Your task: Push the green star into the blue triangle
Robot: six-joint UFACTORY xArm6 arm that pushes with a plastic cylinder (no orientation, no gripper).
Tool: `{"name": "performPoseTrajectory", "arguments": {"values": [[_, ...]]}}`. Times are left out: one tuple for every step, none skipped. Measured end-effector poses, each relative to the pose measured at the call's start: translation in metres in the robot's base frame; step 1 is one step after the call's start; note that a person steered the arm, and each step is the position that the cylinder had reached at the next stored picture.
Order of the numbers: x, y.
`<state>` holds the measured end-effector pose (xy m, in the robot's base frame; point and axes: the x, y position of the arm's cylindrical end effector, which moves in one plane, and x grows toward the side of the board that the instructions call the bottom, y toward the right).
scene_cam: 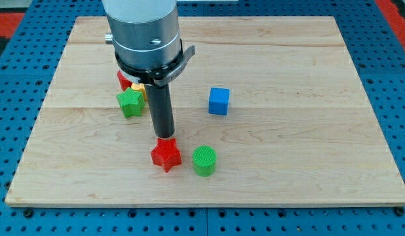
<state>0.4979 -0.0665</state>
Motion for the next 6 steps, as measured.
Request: {"name": "performPoseTrajectory", "arguments": {"values": [[0.000, -0.026], [-0.019, -0.075], [-0.050, -0.073], [-0.080, -0.075], [-0.110, -0.070], [-0.135, -0.073]]}}
